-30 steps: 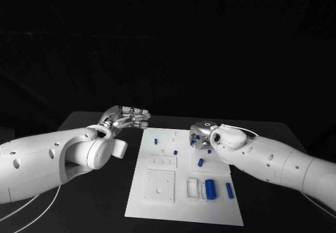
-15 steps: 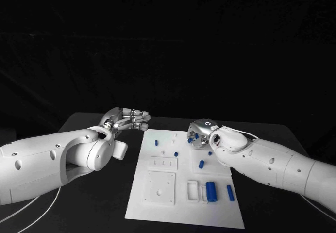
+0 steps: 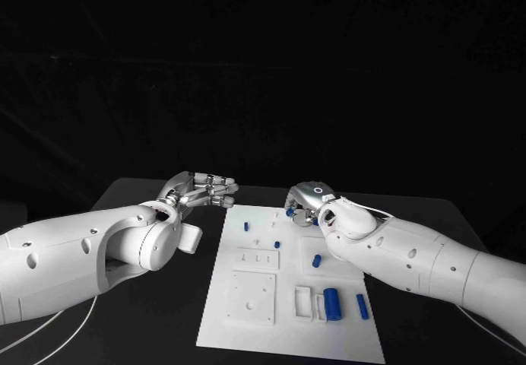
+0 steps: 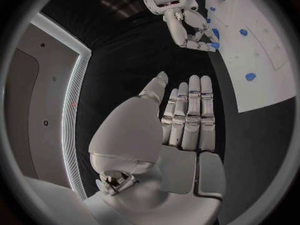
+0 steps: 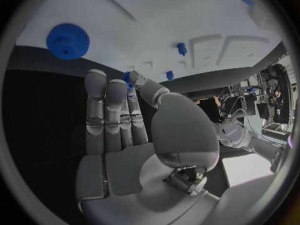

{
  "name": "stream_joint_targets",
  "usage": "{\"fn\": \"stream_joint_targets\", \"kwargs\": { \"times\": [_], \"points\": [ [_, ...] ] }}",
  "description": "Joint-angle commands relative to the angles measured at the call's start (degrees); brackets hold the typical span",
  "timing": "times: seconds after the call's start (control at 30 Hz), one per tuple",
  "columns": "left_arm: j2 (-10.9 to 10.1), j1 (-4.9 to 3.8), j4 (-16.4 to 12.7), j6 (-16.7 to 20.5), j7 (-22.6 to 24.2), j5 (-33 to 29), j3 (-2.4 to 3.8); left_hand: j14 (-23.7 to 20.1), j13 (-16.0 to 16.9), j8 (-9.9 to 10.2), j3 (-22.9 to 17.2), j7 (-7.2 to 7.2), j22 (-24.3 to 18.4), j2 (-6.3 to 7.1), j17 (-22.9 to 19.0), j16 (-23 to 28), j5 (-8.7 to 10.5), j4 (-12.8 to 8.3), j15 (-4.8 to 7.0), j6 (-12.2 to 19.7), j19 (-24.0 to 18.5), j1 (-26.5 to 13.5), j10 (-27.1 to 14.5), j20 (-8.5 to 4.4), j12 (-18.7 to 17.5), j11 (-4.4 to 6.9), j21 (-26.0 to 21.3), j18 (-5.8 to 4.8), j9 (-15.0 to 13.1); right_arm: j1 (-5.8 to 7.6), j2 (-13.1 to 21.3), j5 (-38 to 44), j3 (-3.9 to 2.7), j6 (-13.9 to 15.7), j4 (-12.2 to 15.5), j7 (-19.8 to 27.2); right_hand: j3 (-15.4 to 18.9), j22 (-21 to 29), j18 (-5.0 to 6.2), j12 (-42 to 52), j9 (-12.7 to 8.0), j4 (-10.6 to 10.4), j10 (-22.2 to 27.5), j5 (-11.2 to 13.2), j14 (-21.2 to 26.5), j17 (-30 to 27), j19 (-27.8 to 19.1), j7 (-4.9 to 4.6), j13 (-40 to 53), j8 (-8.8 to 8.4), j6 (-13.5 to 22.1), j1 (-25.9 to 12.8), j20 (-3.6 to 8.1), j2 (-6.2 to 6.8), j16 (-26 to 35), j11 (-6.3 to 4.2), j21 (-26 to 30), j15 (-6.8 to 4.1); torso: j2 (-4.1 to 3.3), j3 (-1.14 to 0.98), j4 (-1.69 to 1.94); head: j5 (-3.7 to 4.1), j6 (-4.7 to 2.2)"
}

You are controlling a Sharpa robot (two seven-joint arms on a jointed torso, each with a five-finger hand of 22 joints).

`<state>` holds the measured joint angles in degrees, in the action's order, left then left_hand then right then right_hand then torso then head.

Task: Assemble the parts on the task board

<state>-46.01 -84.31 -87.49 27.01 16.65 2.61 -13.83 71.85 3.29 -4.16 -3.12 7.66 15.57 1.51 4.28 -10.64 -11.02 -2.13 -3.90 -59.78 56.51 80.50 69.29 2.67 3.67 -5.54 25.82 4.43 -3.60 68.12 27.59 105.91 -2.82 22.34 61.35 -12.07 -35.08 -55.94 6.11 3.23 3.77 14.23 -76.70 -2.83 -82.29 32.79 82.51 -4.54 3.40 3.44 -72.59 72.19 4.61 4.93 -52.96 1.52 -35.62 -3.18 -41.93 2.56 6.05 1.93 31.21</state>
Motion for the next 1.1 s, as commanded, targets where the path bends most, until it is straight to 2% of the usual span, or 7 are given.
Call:
{"fn": "stream_joint_targets", "kwargs": {
  "times": [0.03,0.13,0.57,0.77,0.93,1.1],
  "points": [
    [0.35,-0.13,-0.12,-0.45,0.23,0.21,0.06,-0.39,0.06,0.30,0.32,0.08,-0.09,-0.24,-0.09,0.19,0.39,0.10,0.07,0.27,0.27,-0.37,-0.23,0.08,-0.19,-0.03,-0.20,-0.39,-0.08,0.07,-1.07,2.88,-0.04,2.59,-1.07,-2.23,-0.47,-0.34,0.66,0.12,0.24,-0.11,-0.32,-0.05,-0.05,-0.13,0.34,0.00,0.06,0.23,-0.33,0.03,0.20,-0.12,0.15,-0.06,0.39,-0.30,-0.06,0.08,0.25,0.26,0.01],
    [0.59,-0.13,-0.04,-0.52,0.26,0.22,0.07,-0.40,0.06,0.30,0.31,0.09,-0.17,-0.27,-0.09,0.23,0.37,-0.03,0.06,0.25,0.27,-0.32,-0.27,0.08,-0.19,-0.04,-0.20,-0.39,-0.08,0.09,-1.95,3.33,-0.04,2.79,-2.04,-2.41,-0.58,-0.47,0.68,0.12,0.23,-0.15,-0.27,-0.02,-0.05,-0.20,0.39,0.00,0.06,0.22,-0.31,0.05,0.23,-0.08,0.17,-0.05,0.68,-0.32,-0.12,0.26,0.56,0.54,-0.06],
    [1.11,-0.66,-0.13,-0.47,0.30,0.27,0.09,-0.40,0.06,0.30,0.31,0.09,-0.17,-0.27,-0.09,0.23,0.37,-0.03,0.06,0.25,0.27,-0.32,-0.27,0.08,-0.19,-0.04,-0.20,-0.39,-0.08,0.10,-4.76,4.08,-0.01,2.44,-5.39,-2.27,-0.66,-1.34,0.66,0.16,0.21,-0.15,-0.22,-0.02,-0.04,-0.37,0.68,0.00,0.07,0.20,-0.27,0.10,0.22,0.02,0.16,-0.02,1.49,-0.30,-0.65,0.98,1.56,0.76,-0.60],
    [1.21,-0.97,-0.28,-0.51,0.28,0.36,0.09,-0.40,0.06,0.30,0.31,0.09,-0.17,-0.27,-0.09,0.23,0.37,-0.03,0.06,0.25,0.27,-0.32,-0.27,0.08,-0.19,-0.04,-0.20,-0.39,-0.08,0.09,-5.52,4.22,0.07,1.83,-6.50,-2.20,-0.66,-1.47,0.67,0.12,0.22,-0.15,-0.20,-0.05,-0.06,-0.40,0.71,-0.01,0.06,0.22,-0.28,0.08,0.22,0.03,0.14,-0.02,1.63,-0.30,-0.90,1.16,1.94,0.93,-0.76],
    [1.20,-1.19,-0.40,-0.51,0.27,0.43,0.09,-0.40,0.06,0.30,0.31,0.09,-0.17,-0.27,-0.09,0.23,0.37,-0.03,0.06,0.25,0.27,-0.32,-0.27,0.08,-0.19,-0.04,-0.20,-0.39,-0.08,0.08,-5.75,4.30,0.13,1.55,-7.01,-2.19,-0.70,-1.64,0.69,0.12,0.21,-0.14,-0.19,-0.05,-0.06,-0.47,0.75,-0.02,0.06,0.22,-0.27,0.04,0.20,0.03,0.13,0.00,1.97,-0.30,-1.01,1.15,1.79,0.64,-0.77],
    [1.23,-1.33,-0.45,-0.54,0.27,0.48,0.09,-0.40,0.06,0.30,0.31,0.09,-0.17,-0.27,-0.09,0.23,0.37,-0.03,0.06,0.25,0.27,-0.32,-0.27,0.08,-0.19,-0.04,-0.20,-0.39,-0.08,0.08,-5.88,4.36,0.16,1.19,-7.34,-2.12,-0.75,-1.96,0.70,0.12,0.22,-0.11,-0.18,-0.08,-0.04,-0.52,0.87,-0.02,0.06,0.21,-0.26,0.04,0.21,0.02,0.11,-0.01,2.15,-0.30,-0.98,1.24,1.78,0.67,-0.67]
  ]
}}
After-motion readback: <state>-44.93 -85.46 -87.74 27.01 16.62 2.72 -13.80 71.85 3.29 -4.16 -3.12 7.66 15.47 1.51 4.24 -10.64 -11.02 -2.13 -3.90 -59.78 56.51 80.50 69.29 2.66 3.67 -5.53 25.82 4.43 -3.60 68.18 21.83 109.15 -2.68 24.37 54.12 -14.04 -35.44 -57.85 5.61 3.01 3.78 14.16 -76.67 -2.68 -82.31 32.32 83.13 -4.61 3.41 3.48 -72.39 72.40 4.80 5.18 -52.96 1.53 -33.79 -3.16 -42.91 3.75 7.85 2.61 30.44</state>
